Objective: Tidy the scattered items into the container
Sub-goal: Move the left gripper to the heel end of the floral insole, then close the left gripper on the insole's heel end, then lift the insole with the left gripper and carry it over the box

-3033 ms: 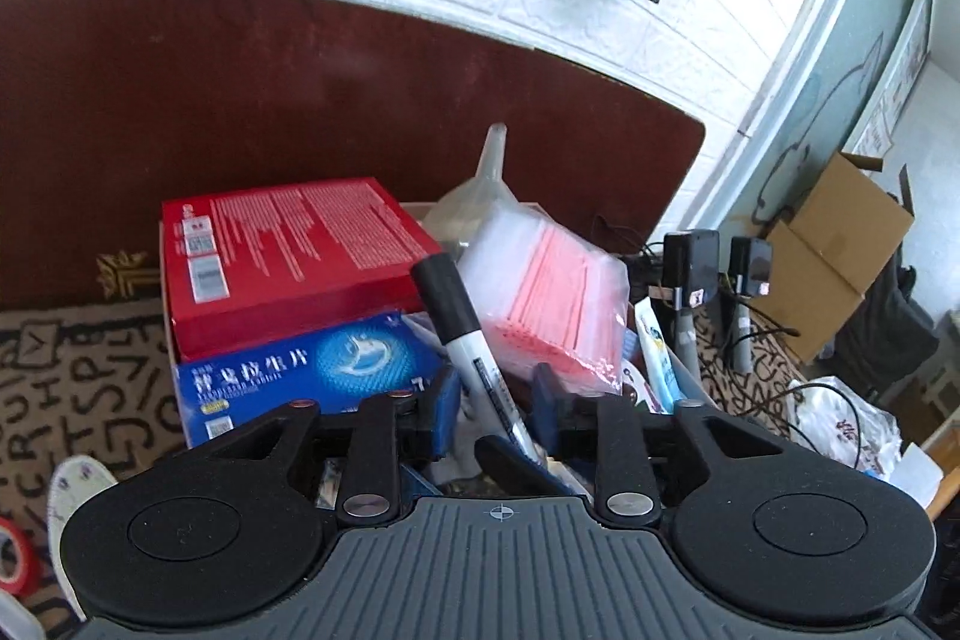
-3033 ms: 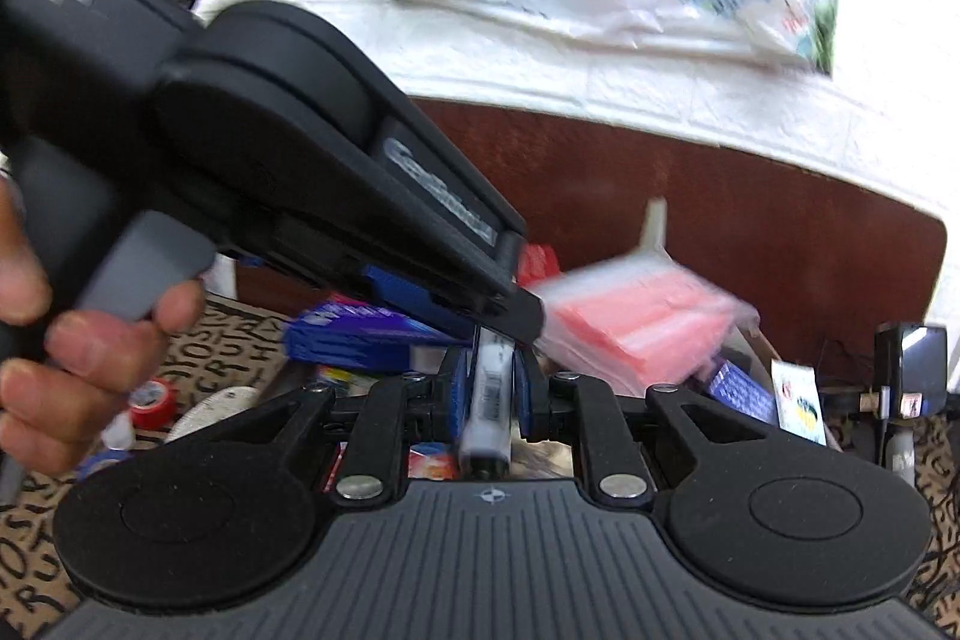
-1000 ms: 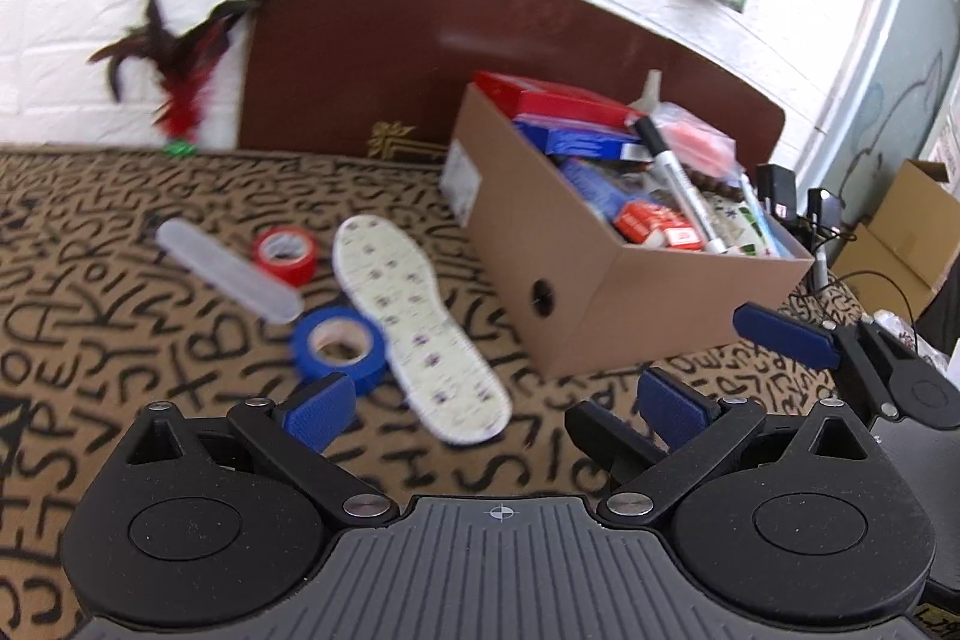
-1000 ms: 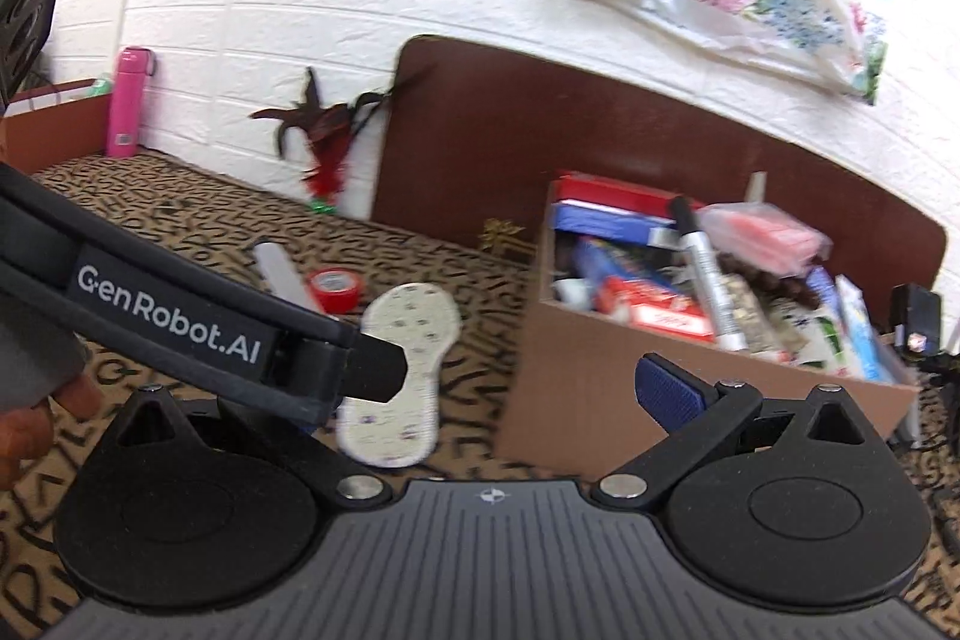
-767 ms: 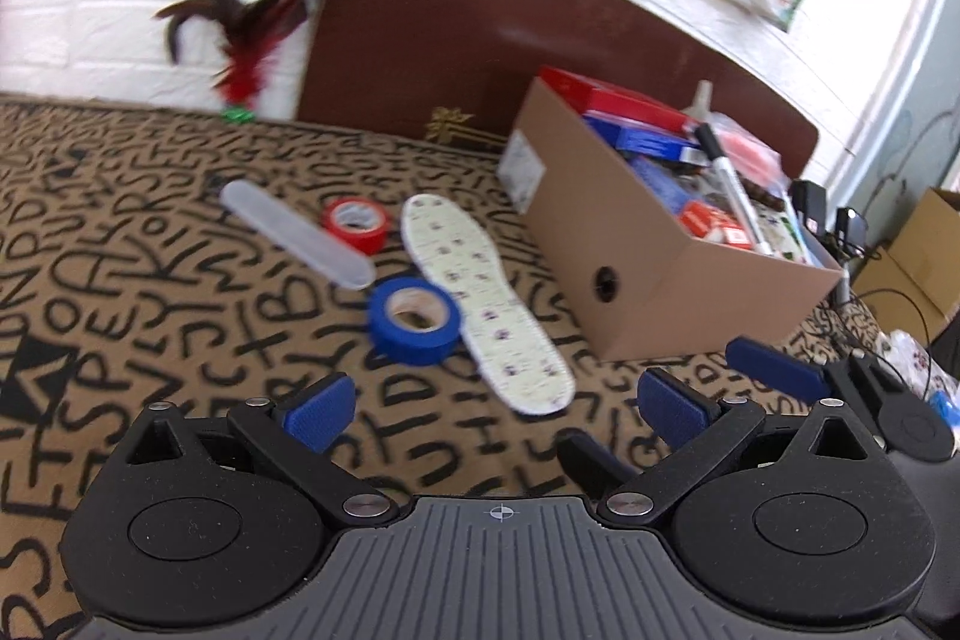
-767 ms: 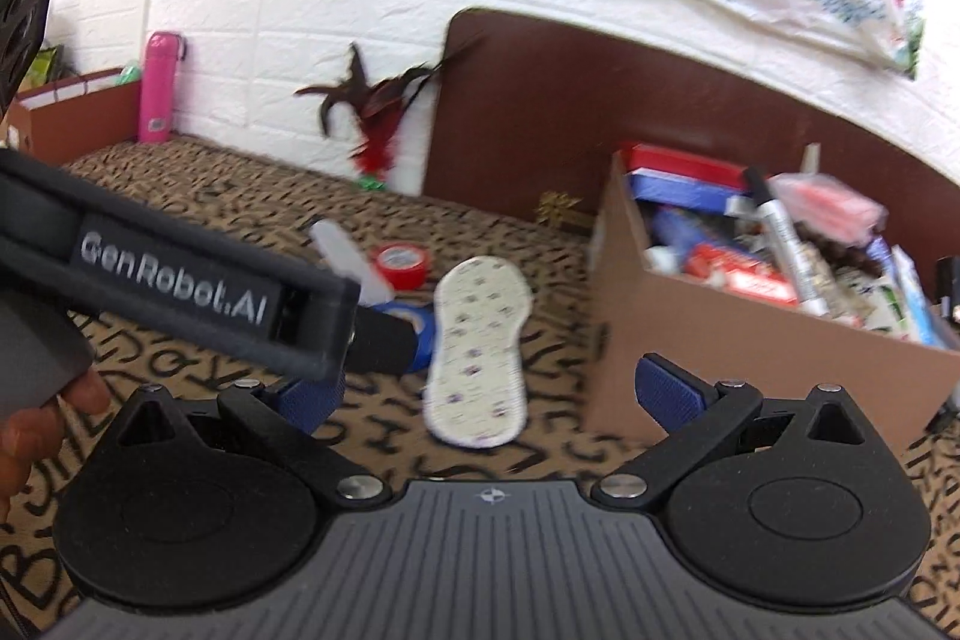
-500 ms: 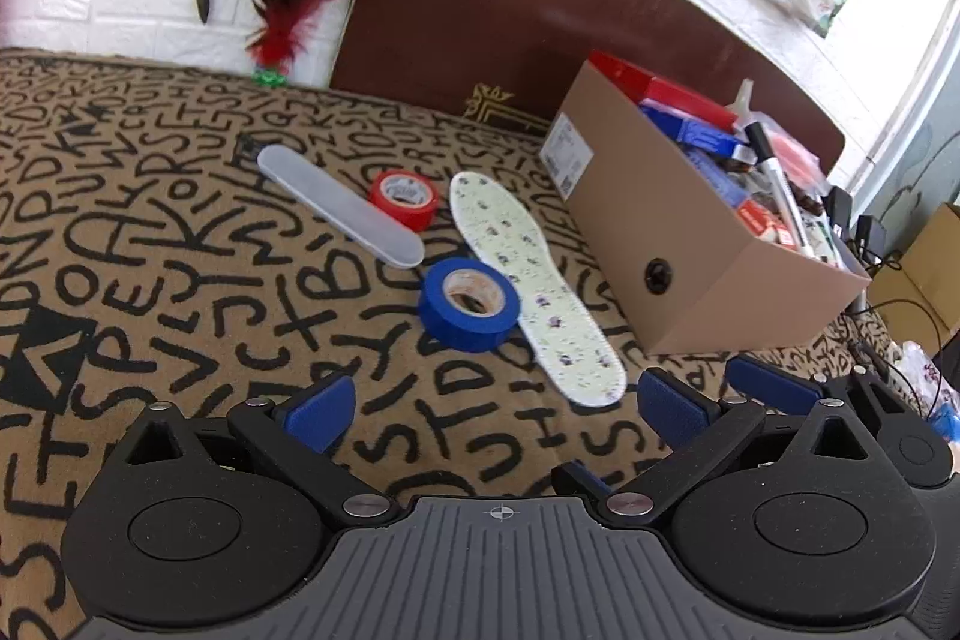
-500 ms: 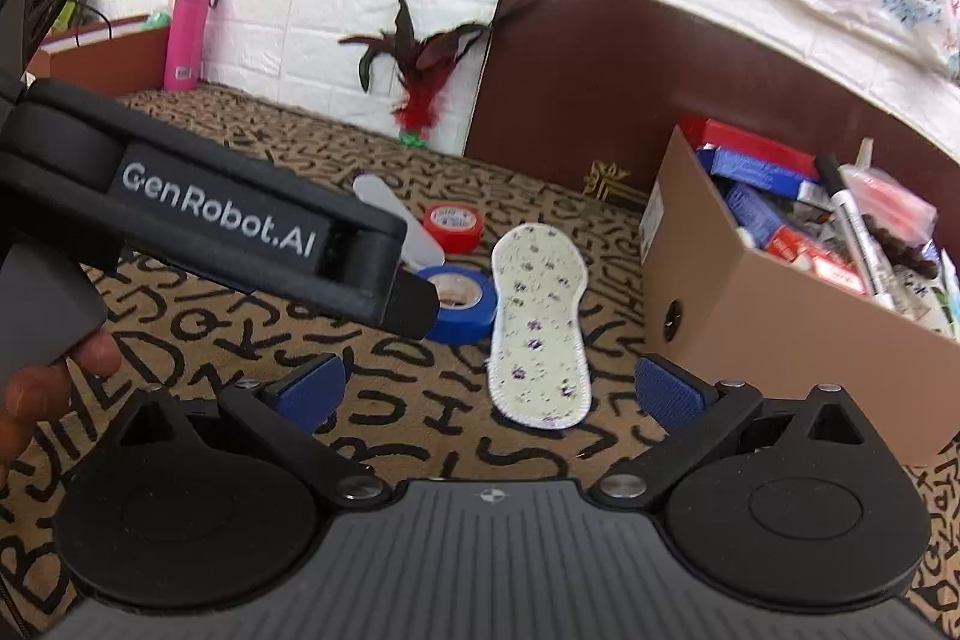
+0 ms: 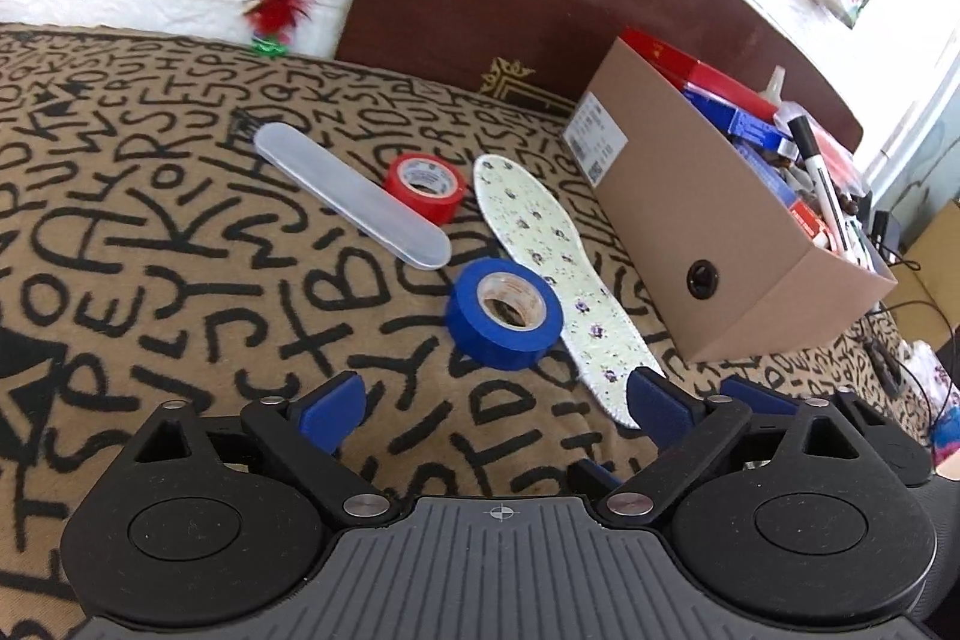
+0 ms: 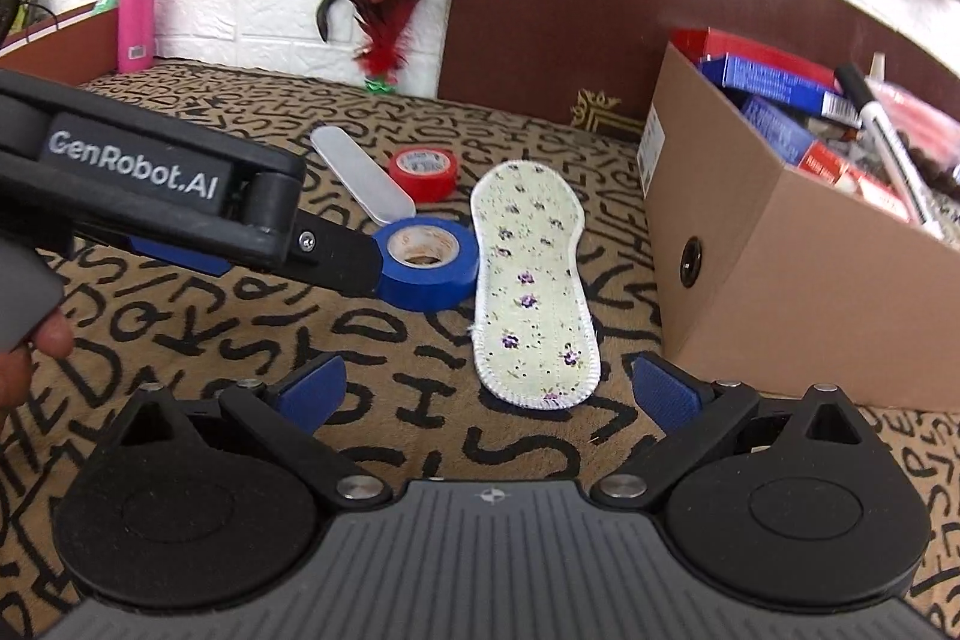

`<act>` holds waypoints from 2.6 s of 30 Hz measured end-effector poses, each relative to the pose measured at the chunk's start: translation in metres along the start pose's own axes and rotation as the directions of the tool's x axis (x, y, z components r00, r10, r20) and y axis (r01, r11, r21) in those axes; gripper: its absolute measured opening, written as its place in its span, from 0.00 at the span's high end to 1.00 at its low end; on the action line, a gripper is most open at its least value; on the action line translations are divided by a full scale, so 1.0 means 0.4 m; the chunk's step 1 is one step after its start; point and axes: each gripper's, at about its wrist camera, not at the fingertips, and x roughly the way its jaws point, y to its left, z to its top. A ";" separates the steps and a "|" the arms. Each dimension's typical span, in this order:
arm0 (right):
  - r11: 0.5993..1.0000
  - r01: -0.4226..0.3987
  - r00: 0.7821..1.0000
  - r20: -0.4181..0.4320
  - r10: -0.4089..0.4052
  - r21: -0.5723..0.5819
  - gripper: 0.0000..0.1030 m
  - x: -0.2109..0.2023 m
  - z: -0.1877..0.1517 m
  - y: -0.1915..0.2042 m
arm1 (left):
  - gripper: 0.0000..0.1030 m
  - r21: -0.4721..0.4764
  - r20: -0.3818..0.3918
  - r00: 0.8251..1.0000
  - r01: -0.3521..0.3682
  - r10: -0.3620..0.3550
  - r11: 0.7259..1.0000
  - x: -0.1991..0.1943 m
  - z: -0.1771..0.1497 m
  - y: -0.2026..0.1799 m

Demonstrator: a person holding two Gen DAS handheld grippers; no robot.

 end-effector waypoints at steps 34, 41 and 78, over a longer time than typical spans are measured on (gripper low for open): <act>0.957 -0.174 0.981 -0.048 0.190 0.232 0.40 -0.079 -0.099 -0.088 | 0.16 0.073 -0.132 0.986 0.114 -0.104 0.991 0.070 -0.065 -0.127; 0.954 -0.214 0.973 -0.040 0.227 0.210 0.40 -0.134 -0.121 -0.054 | 0.45 0.082 -0.146 0.986 0.098 -0.085 0.992 0.068 -0.076 -0.156; 0.994 0.026 0.942 0.330 -0.059 0.102 0.40 -0.350 0.122 -0.273 | 0.68 0.238 0.164 0.940 0.257 -0.300 0.937 -0.040 0.252 -0.521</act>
